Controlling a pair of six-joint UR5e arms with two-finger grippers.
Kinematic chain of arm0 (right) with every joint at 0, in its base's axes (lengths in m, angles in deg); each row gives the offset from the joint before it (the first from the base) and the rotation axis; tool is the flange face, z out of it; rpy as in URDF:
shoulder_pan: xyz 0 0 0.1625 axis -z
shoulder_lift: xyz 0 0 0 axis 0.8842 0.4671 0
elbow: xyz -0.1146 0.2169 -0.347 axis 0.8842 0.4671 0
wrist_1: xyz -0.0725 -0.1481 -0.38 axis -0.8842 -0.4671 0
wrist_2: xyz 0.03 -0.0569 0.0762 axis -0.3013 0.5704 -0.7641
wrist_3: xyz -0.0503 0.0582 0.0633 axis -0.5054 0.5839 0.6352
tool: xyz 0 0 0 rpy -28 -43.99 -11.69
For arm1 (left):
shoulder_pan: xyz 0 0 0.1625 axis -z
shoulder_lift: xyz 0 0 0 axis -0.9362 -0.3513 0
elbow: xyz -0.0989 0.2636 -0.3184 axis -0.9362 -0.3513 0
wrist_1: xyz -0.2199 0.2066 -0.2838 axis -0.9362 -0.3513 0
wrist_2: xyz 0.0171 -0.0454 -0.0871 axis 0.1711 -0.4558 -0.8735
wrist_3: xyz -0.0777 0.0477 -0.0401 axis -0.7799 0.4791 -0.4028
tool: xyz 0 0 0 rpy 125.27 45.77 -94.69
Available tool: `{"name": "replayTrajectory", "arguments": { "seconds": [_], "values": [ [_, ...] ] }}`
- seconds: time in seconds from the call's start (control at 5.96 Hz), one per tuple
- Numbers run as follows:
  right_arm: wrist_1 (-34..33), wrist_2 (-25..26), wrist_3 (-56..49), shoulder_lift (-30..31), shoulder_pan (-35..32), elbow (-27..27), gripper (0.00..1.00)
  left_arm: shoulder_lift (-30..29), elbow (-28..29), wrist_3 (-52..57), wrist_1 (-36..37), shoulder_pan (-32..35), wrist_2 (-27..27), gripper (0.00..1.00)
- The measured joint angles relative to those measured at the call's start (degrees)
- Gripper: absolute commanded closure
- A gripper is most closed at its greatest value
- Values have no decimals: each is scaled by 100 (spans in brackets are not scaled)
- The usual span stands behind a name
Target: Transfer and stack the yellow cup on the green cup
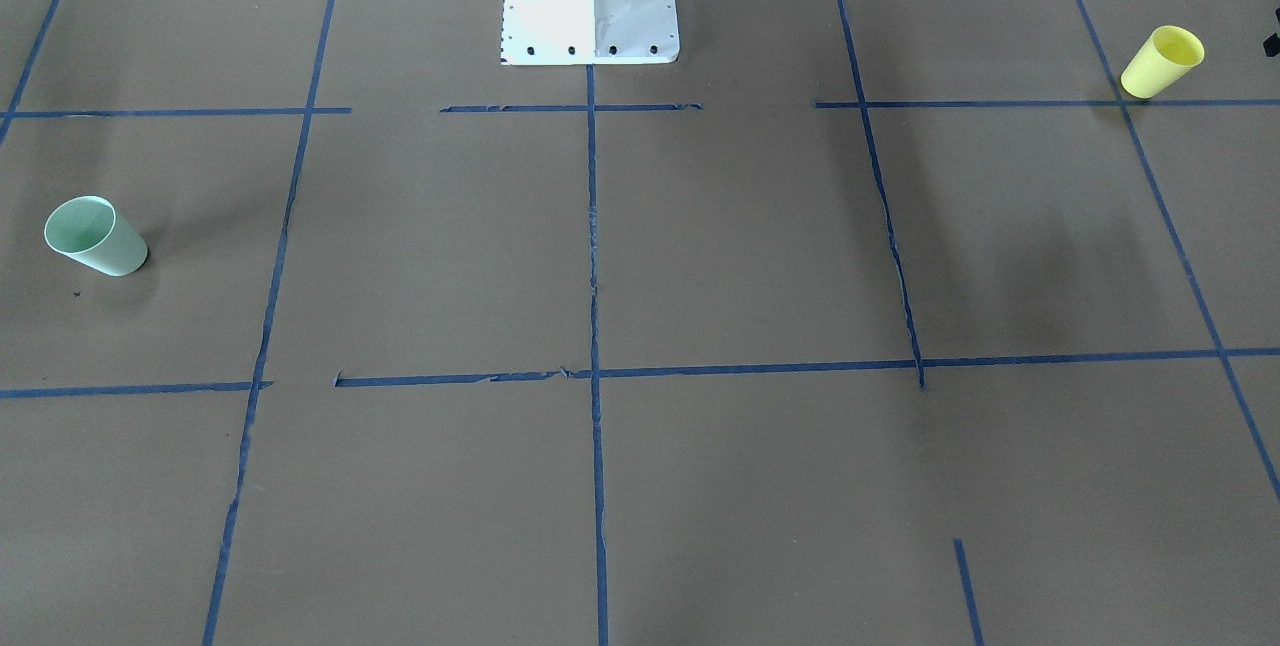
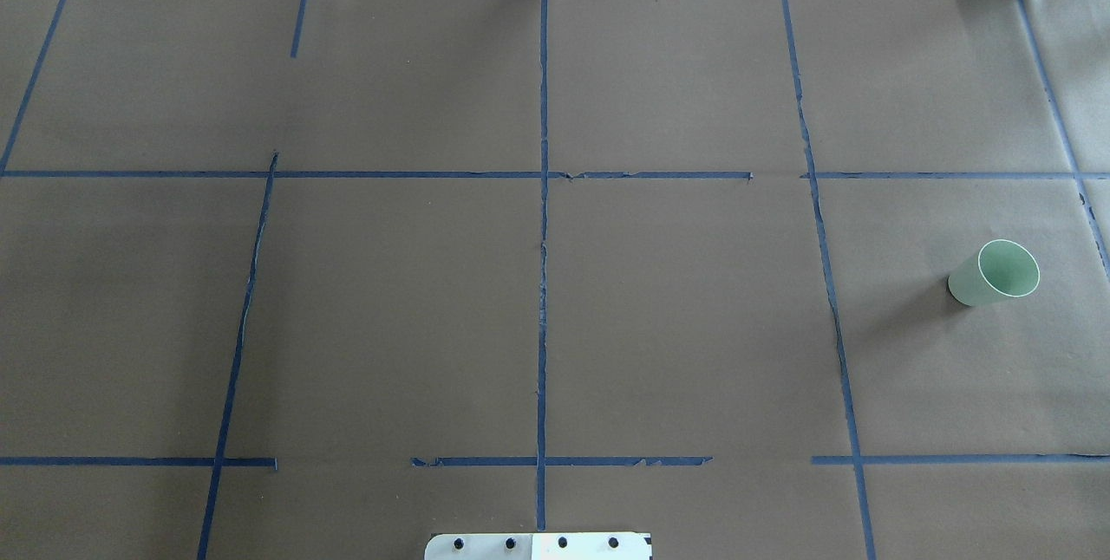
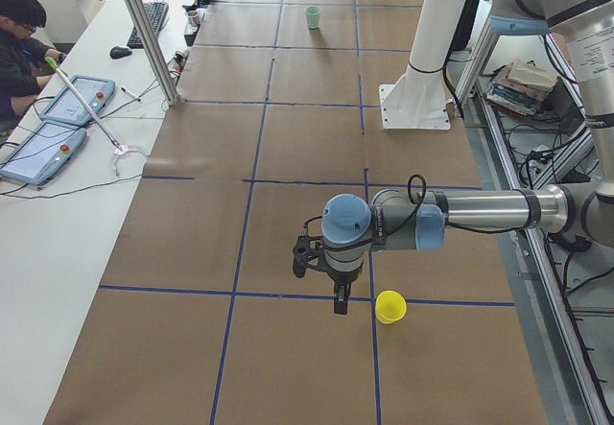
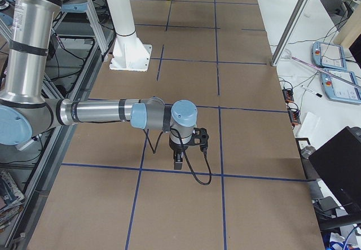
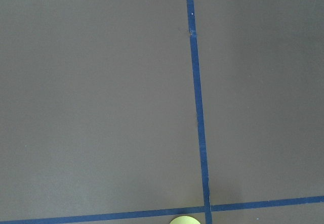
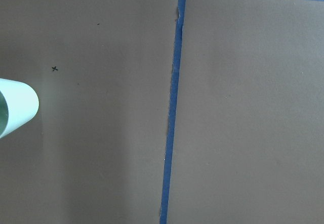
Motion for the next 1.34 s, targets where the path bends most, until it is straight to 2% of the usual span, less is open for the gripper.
{"name": "replayTrajectory", "arguments": {
  "seconds": [0.5, 0.84, 1.01, 1.34],
  "values": [
    [8, -12, 2, -2, 1, -25, 0, -85, -62, 8, -43, -14, -8, 0],
    [9, -40, 8, -7, 1, -67, 0, -642, -75, -22, -81, -16, -35, 0],
    [9, -43, 9, -8, 1, -81, 0, -656, -135, -19, -155, -13, -69, 0],
    [7, -44, 15, -2, 0, -104, 0, -528, -234, -914, -831, -274, 17, 0]
  ]
}}
